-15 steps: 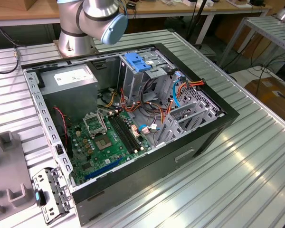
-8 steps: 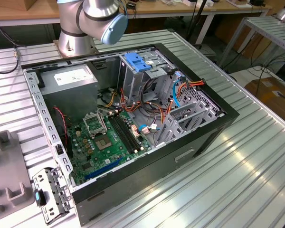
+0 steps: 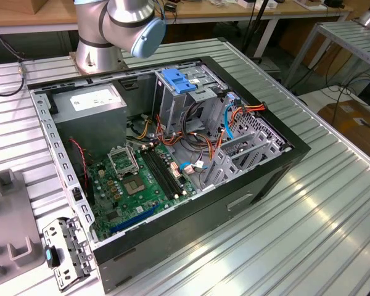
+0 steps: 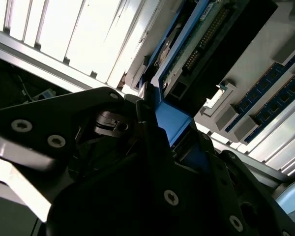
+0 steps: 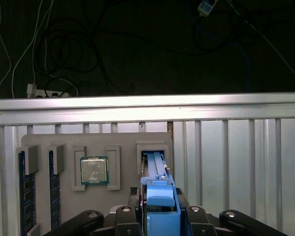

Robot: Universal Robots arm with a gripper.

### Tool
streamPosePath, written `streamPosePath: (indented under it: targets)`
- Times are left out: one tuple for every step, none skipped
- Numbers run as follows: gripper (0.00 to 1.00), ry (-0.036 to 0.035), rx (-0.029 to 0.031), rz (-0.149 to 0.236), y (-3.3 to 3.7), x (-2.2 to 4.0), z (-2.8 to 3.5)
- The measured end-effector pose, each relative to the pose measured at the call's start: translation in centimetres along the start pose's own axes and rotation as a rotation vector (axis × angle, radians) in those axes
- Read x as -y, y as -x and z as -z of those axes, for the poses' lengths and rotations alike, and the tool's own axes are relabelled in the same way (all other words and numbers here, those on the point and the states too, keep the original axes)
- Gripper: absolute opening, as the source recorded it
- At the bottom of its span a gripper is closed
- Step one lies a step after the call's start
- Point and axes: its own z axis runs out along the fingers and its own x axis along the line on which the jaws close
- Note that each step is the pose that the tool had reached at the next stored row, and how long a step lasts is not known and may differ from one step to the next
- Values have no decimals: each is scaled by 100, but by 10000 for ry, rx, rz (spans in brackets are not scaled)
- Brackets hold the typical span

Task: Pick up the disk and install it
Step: 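Pick up the disk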

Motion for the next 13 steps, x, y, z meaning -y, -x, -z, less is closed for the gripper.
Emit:
streamPosePath:
  targets:
    - [37,0,0,0,0,0,0]
    - [37,0,-1,0,0,0,0]
    - [37,0,0,2,0,0,0]
    - [37,0,0,2,0,0,0]
    - [37,0,0,3,0,0,0]
    - [37,-1,0,3,0,0,-1]
    - [37,-2,1,3,0,0,0]
    - [37,-4,1,2,0,0,1]
    - [37,-4,1,3,0,0,8]
    - [37,-2,1,3,0,0,14]
    - [37,-1,0,3,0,0,20]
    - [37,-3,1,3,0,1,22]
    - [37,-2,1,3,0,1,27]
